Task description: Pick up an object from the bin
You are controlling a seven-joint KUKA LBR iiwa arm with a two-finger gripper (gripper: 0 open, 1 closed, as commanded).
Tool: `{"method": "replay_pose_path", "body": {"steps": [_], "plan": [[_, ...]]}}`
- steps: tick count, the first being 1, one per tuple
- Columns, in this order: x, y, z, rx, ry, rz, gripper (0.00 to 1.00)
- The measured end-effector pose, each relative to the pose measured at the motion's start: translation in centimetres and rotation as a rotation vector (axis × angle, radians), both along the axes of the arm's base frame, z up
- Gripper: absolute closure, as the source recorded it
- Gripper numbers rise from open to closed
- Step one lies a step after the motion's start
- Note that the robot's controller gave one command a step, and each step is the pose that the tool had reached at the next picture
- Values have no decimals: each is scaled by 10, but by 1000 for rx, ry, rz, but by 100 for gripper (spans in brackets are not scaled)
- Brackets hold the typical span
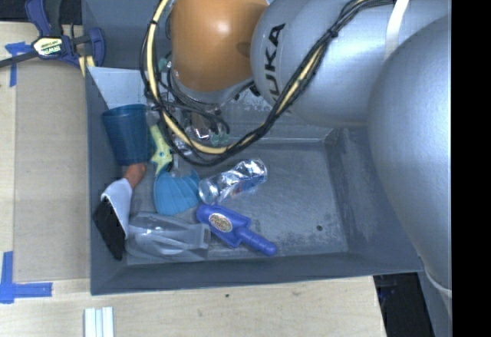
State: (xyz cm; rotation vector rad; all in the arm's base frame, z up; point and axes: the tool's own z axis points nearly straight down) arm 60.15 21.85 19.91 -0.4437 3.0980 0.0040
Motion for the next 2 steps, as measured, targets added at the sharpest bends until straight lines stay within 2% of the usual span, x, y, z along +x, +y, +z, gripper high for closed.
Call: {"method": "replay_pose_path", "body": {"steps": [1,2], "plan": [[-27,-6,-24,-2,12,-415,0],[-9,-7,84,-1,1,-124,0]]}}
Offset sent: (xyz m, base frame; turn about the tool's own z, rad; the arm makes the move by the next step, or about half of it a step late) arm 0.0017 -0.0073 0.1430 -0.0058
